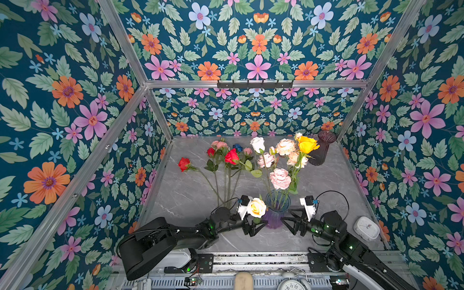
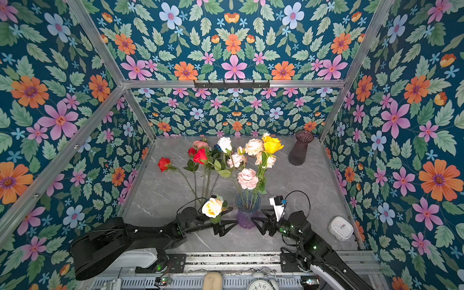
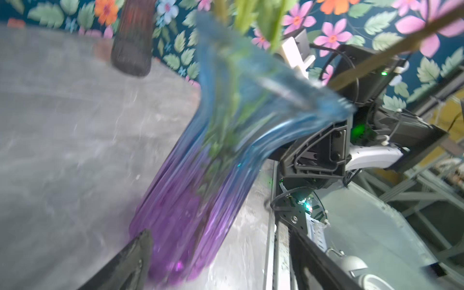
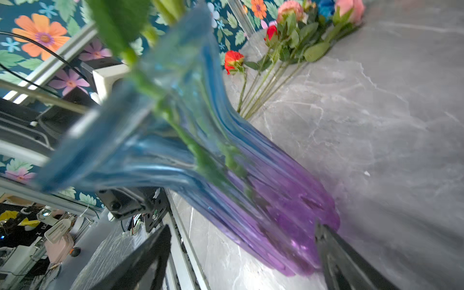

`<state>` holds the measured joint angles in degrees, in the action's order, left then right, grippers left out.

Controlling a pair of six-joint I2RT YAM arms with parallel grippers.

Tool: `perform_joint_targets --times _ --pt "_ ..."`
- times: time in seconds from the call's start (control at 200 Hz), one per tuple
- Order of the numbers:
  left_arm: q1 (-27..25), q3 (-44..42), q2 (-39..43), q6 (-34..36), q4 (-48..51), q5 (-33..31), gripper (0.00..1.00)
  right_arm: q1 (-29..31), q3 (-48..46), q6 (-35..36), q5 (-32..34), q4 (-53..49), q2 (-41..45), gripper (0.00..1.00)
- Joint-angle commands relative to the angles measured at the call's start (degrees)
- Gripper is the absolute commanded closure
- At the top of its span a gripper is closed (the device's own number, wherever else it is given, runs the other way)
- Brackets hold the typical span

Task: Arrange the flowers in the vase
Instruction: 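Close the left gripper around the neck of the purple vase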

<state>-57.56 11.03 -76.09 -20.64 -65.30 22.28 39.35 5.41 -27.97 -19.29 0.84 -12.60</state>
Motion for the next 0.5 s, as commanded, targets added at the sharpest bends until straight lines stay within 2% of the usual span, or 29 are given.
perform_joint_targets --times 0.0,0.16,0.31,0.385,0.495 --pt "-0.45 1.33 -3.52 7.15 -8.50 -1.92 0.12 0.11 -1.07 5.19 0.51 5.31 3.28 0.08" --pt "-0.88 5.47 -10.26 7.64 -11.33 0.43 0.14 0.18 -1.72 5.82 0.77 5.23 4.69 0.14" --pt "-0.89 7.34 -13.86 7.71 -12.87 0.52 0.17 0.15 -1.54 5.77 -0.75 8.71 -0.80 0.18" --pt "-0.84 8.75 -15.46 7.84 -12.42 0.67 0.22 0.18 -1.22 6.05 0.08 10.31 -3.74 0.20" --pt "-0.89 10.43 -17.70 7.64 -12.53 -0.04 0.24 0.15 -0.46 6.08 2.21 12.48 -7.58 0.22"
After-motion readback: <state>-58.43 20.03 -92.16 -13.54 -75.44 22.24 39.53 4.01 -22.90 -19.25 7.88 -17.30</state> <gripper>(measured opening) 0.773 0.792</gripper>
